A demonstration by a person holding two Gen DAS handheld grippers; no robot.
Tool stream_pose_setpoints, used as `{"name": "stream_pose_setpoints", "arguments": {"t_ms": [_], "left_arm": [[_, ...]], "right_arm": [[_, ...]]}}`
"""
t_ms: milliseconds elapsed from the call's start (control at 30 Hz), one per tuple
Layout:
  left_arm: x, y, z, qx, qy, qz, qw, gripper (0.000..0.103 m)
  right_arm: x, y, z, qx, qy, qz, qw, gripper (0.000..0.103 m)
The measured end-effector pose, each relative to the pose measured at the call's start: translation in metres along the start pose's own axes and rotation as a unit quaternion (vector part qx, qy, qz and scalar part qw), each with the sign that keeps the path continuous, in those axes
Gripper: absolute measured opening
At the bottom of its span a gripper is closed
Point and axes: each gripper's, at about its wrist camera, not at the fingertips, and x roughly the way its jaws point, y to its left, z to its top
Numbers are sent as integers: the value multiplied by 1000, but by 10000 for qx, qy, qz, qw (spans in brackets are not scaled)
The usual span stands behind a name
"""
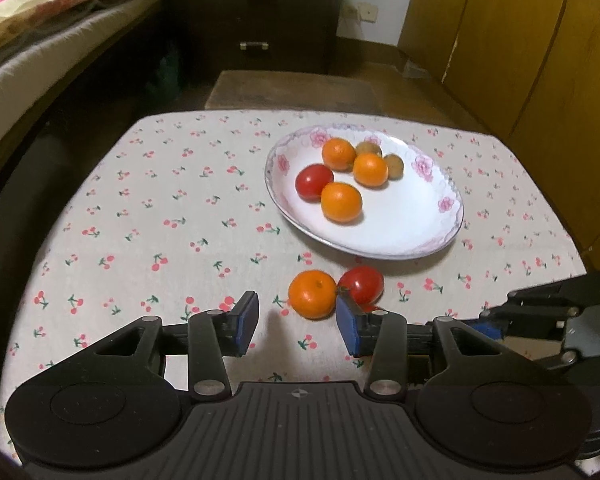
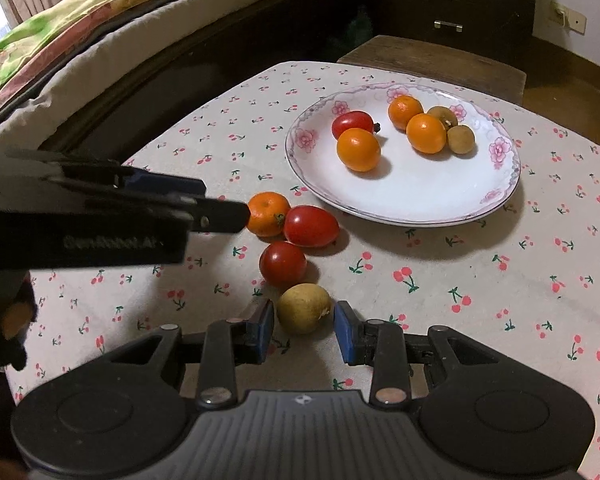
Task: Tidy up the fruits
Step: 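Grasp a brown fruit with the right tool while the left tool grasps a tangerine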
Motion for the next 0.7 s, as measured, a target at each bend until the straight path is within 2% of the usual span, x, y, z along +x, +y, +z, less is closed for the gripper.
{"name": "stream_pose_setpoints", "arguments": {"t_ms": [200,400,567,700], "left_arm": [[13,-5,-1,289,77,-88,9995,52],[25,4,4,63,82,-230,9997,52],[32,1,3,167,147,-259,9994,52],[33,-4,1,267,66,-145,9995,50]], "right_arm": [[-3,2,-2,-89,23,-5,10000,34],[-5,-4,-3,38,25,99,9999,34],[-5,-6,-2,96,36,149,9998,34],[-7,-6,-3,106,39,156,9998,34]]}}
